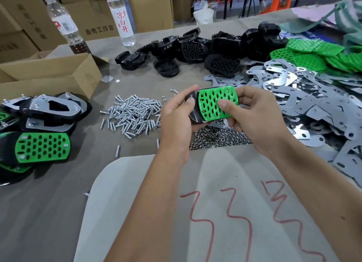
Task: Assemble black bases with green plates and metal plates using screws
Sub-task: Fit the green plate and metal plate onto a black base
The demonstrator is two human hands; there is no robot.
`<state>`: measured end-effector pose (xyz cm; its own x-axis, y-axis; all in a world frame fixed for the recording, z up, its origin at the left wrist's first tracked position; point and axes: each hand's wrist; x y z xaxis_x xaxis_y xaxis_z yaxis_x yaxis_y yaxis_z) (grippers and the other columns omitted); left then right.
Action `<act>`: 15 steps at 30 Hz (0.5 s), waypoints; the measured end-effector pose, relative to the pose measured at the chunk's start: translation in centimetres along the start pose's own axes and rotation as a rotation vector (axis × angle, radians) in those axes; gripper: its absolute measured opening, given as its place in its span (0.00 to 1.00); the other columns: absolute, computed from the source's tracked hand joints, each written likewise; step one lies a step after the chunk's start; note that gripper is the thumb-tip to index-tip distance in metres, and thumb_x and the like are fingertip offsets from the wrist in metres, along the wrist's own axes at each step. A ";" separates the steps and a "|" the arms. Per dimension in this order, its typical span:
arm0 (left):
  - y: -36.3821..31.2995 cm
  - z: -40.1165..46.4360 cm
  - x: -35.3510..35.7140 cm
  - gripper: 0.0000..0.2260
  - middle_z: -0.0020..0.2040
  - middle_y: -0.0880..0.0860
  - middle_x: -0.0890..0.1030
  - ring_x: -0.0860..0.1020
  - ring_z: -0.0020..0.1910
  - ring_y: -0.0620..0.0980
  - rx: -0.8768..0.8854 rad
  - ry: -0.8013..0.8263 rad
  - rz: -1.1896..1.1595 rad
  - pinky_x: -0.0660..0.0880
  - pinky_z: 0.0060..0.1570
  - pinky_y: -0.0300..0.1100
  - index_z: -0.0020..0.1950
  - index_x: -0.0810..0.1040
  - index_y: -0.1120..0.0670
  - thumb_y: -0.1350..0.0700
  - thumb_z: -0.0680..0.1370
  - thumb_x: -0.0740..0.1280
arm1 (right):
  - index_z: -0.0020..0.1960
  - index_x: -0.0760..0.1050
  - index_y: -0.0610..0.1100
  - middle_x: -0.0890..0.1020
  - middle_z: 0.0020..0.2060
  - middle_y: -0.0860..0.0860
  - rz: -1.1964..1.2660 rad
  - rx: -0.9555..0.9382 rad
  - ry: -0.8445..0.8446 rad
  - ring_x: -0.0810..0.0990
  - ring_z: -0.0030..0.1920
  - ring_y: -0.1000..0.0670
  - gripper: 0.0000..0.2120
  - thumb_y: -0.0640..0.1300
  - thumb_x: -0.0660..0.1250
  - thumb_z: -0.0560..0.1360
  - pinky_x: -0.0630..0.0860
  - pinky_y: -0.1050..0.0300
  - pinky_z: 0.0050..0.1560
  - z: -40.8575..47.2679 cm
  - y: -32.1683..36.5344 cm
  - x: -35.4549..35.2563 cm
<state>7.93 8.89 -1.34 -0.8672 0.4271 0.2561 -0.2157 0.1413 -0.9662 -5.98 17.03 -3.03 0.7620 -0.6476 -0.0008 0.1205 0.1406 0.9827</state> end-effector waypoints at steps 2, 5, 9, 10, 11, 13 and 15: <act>0.2 0.0 0.1 0.15 0.51 0.52 0.87 0.85 0.54 0.57 0.015 -0.001 0.043 0.84 0.52 0.60 0.60 0.85 0.52 0.62 0.85 0.60 | 0.48 0.82 0.43 0.84 0.34 0.51 -0.021 0.001 -0.014 0.76 0.25 0.53 0.04 0.40 0.76 0.76 0.70 0.63 0.24 0.0 0.0 0.1; 0.3 0.0 0.0 0.15 0.47 0.48 0.87 0.86 0.49 0.52 0.040 -0.021 0.054 0.85 0.47 0.56 0.58 0.86 0.51 0.63 0.84 0.60 | 0.49 0.81 0.41 0.83 0.33 0.50 -0.051 0.015 -0.047 0.76 0.24 0.53 0.06 0.41 0.77 0.76 0.70 0.63 0.23 0.0 -0.1 0.3; 0.5 -0.1 0.2 0.11 0.46 0.49 0.87 0.86 0.47 0.54 0.070 -0.031 0.099 0.85 0.49 0.59 0.53 0.87 0.48 0.60 0.78 0.69 | 0.47 0.80 0.42 0.82 0.30 0.52 -0.095 0.034 -0.075 0.76 0.23 0.51 0.07 0.41 0.77 0.75 0.69 0.61 0.22 0.0 -0.2 0.4; 0.7 -0.1 0.2 0.11 0.45 0.49 0.87 0.86 0.48 0.56 0.094 -0.037 0.140 0.84 0.49 0.59 0.50 0.86 0.45 0.59 0.74 0.72 | 0.47 0.79 0.42 0.82 0.30 0.53 -0.102 0.038 -0.075 0.76 0.23 0.51 0.07 0.41 0.78 0.75 0.69 0.61 0.21 0.0 -0.2 0.4; 0.8 -0.1 0.3 0.12 0.46 0.50 0.87 0.86 0.49 0.56 0.123 -0.041 0.179 0.84 0.50 0.58 0.48 0.86 0.43 0.59 0.70 0.74 | 0.47 0.79 0.41 0.81 0.29 0.53 -0.114 0.039 -0.072 0.76 0.23 0.51 0.08 0.41 0.77 0.76 0.69 0.61 0.21 0.0 -0.2 0.5; 1.2 0.0 0.3 0.16 0.46 0.50 0.86 0.86 0.47 0.50 0.181 -0.042 0.231 0.85 0.48 0.50 0.49 0.84 0.44 0.63 0.68 0.77 | 0.47 0.79 0.41 0.80 0.28 0.53 -0.143 0.036 -0.062 0.77 0.22 0.52 0.08 0.41 0.77 0.76 0.70 0.60 0.20 -0.1 -0.2 0.7; 1.4 0.2 0.1 0.19 0.46 0.49 0.86 0.84 0.43 0.44 0.215 -0.058 0.259 0.83 0.44 0.41 0.51 0.83 0.47 0.68 0.68 0.78 | 0.46 0.78 0.42 0.79 0.26 0.54 -0.164 0.034 -0.038 0.77 0.22 0.52 0.08 0.42 0.77 0.75 0.70 0.60 0.20 -0.2 -0.2 0.9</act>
<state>7.43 9.01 -2.66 -0.9283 0.3717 0.0052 -0.0692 -0.1591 -0.9848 -5.21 16.59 -3.25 0.7089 -0.6880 -0.1555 0.2191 0.0052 0.9757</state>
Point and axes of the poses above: each hand's wrist, its own z-axis towards the middle knuckle, its own x-axis out of the palm, y = z × x
